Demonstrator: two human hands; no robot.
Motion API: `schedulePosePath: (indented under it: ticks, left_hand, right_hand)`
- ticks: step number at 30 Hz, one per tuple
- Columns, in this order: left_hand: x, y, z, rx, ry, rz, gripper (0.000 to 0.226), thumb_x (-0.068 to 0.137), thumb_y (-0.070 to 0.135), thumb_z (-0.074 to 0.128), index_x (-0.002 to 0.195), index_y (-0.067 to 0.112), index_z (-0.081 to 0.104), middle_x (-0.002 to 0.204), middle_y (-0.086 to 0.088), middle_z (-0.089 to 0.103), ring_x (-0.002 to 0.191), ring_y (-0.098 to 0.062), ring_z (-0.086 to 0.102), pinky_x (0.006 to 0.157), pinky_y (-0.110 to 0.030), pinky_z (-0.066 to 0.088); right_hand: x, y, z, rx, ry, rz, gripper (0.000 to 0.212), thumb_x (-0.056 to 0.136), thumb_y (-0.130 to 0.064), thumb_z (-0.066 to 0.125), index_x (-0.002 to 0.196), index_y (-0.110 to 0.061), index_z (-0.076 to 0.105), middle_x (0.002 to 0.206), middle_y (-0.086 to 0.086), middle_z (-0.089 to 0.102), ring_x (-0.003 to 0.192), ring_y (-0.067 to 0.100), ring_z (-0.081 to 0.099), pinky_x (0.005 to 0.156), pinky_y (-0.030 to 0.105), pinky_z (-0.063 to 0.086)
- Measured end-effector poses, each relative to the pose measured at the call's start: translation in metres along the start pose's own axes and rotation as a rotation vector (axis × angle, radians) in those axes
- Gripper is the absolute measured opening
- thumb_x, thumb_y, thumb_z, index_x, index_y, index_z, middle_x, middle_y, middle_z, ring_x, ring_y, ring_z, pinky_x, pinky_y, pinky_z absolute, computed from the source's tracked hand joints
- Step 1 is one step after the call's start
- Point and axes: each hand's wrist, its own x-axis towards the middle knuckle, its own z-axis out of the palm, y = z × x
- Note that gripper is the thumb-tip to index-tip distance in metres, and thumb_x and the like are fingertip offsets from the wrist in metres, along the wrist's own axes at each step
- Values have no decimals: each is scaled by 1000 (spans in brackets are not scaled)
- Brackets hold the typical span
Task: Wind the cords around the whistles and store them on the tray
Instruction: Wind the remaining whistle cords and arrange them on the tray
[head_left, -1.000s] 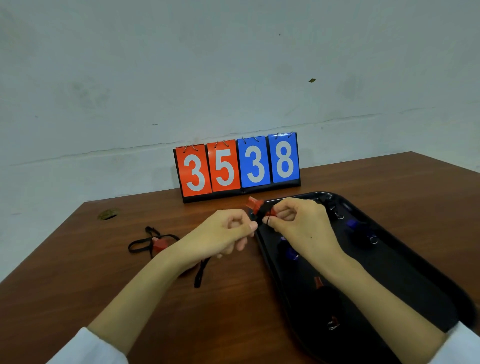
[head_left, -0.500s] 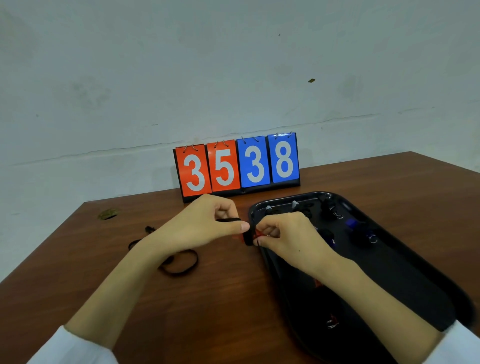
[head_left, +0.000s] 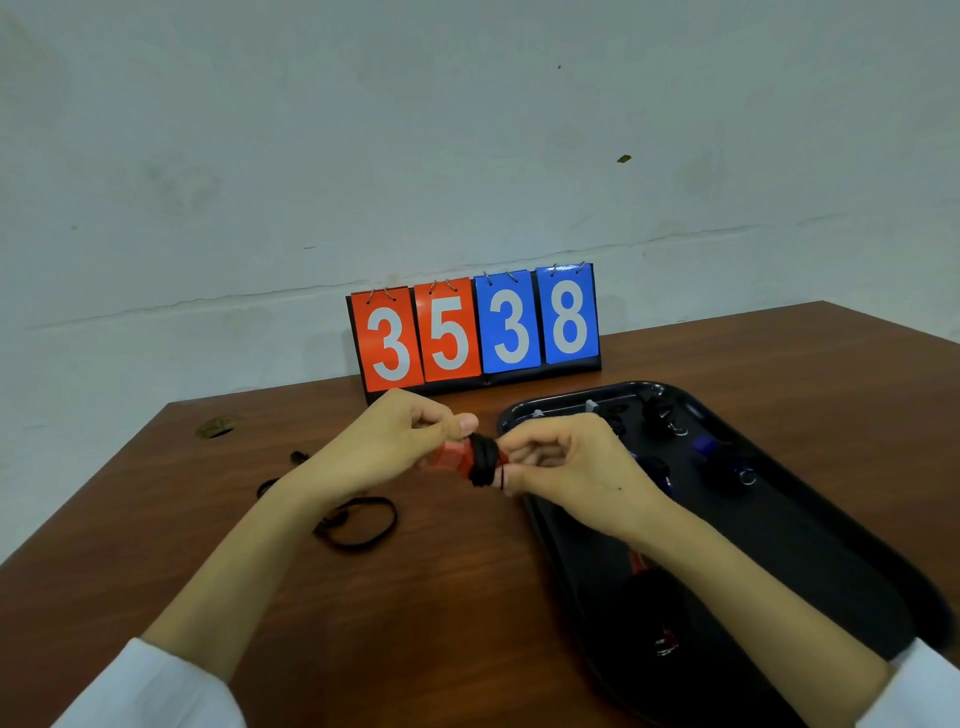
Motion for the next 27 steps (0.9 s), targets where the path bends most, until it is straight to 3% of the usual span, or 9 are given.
schedulePosePath:
  ticks: [3, 6, 11, 13, 17, 21, 27]
  left_hand:
    - [0, 2, -2, -19, -18, 12, 44, 95, 32, 49, 53, 26, 63, 41, 5, 44, 37, -5, 37, 45, -14, 35]
    - [-2, 5, 0, -54, -44, 43, 39, 94, 36, 46, 67, 19, 69, 43, 5, 46, 39, -4, 38, 48, -11, 37]
    - [-5, 5, 21, 221, -59, 128, 32, 97, 35, 43, 78, 18, 61, 55, 9, 51, 52, -3, 49, 60, -25, 43]
    - [-6, 8, 30, 340, -71, 138, 28, 98, 35, 41, 81, 20, 58, 63, 11, 51, 60, -3, 50, 62, -24, 41]
    - [-7, 9, 38, 530, -105, 111, 25, 99, 37, 37, 82, 24, 50, 72, 9, 51, 70, -10, 53, 64, -27, 42]
    - [-9, 14, 29, 595, -106, 96, 26, 98, 37, 41, 95, 20, 60, 90, 5, 61, 83, -12, 57, 77, -33, 49]
    - [-13, 26, 18, 592, -32, 149, 23, 91, 38, 54, 104, 26, 68, 94, 7, 54, 85, -7, 50, 75, -27, 46]
  right_hand:
    - [2, -1, -3, 89, 87, -3, 17, 76, -9, 73, 89, -20, 71, 76, 0, 72, 70, 11, 68, 75, 24, 56]
    - [3, -1, -5, 188, 160, 36, 16, 77, -6, 71, 89, -16, 70, 75, 3, 71, 67, 13, 68, 68, 22, 56]
    - [5, 3, -6, 276, 248, 111, 11, 79, -6, 69, 86, -13, 69, 74, 6, 70, 64, 12, 68, 64, 22, 56]
    - [6, 6, -5, 256, 279, 130, 9, 79, -7, 70, 85, -15, 69, 73, 6, 70, 64, 13, 68, 65, 23, 56]
    - [6, 13, -1, 6, 349, 162, 10, 78, -13, 72, 87, -18, 70, 73, -4, 69, 67, 7, 67, 68, 18, 55]
    - [2, 15, 4, -334, 343, 120, 14, 79, -18, 72, 93, -18, 71, 73, -16, 59, 70, -2, 58, 73, 8, 46]
    - [-2, 9, 4, -464, 278, 80, 15, 82, -23, 68, 97, -20, 70, 84, -9, 66, 79, 3, 58, 81, 22, 50]
